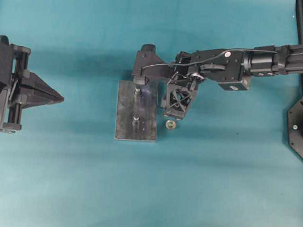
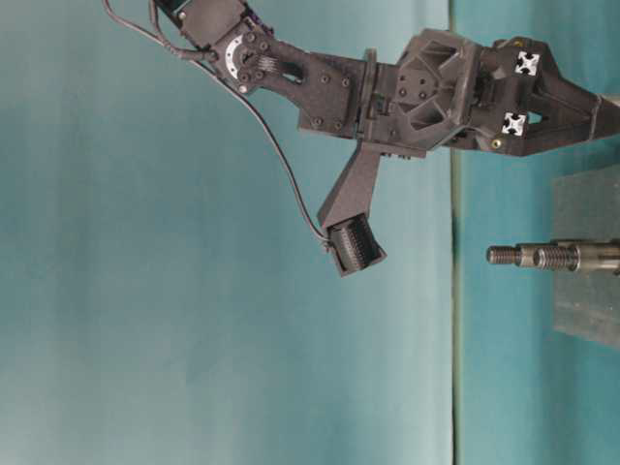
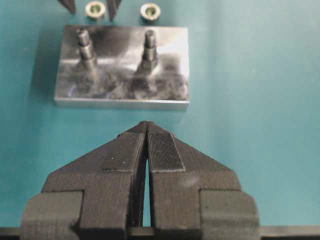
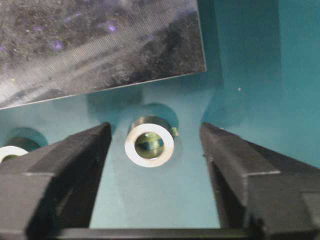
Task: Insert the washer onto the shaft.
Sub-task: 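Lower the right gripper, close on the upper washer and lift it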
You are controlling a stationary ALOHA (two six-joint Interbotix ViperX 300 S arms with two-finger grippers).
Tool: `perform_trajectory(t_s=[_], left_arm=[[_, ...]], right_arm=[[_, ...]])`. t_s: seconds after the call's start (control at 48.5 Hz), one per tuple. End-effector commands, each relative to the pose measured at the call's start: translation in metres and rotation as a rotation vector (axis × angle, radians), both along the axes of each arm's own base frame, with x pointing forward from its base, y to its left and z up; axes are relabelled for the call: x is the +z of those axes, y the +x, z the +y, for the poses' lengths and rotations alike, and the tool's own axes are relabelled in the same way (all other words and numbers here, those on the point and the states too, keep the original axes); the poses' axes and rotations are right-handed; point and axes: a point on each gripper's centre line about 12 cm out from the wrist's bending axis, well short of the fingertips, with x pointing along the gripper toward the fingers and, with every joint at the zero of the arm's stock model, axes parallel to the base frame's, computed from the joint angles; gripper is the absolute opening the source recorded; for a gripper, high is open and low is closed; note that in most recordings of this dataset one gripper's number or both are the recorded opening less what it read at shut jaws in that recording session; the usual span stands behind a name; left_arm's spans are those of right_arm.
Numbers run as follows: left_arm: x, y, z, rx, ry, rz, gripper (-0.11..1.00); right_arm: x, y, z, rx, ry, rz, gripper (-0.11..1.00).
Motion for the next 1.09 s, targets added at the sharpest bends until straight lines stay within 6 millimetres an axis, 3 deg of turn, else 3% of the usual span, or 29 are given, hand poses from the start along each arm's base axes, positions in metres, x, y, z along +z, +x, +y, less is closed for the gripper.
perform_trajectory(t_s=[0.0, 0.33, 0.681, 1.073], left_arm=[[0.006, 0.002, 0.0, -0.002, 0.002, -0.018, 0.0], [0.006, 0.002, 0.0, 0.0, -0.001, -0.02, 0.0], [0.006, 0.002, 0.0, 0.001, -0.001, -0.018, 0.0], [0.006, 0.001, 0.0, 0.002, -0.002, -0.02, 0.0]], right_arm=[[0.012, 0.006, 0.0, 0.004, -0.005, -0.038, 0.67], [0.016, 0.008, 0.004, 0.012, -0.007, -0.05, 0.33], [0.05, 0.012, 0.004, 0.013, 0.002, -0.025, 0.33], [0.101, 0.039, 0.001, 0.031, -0.006, -0.076, 0.33]])
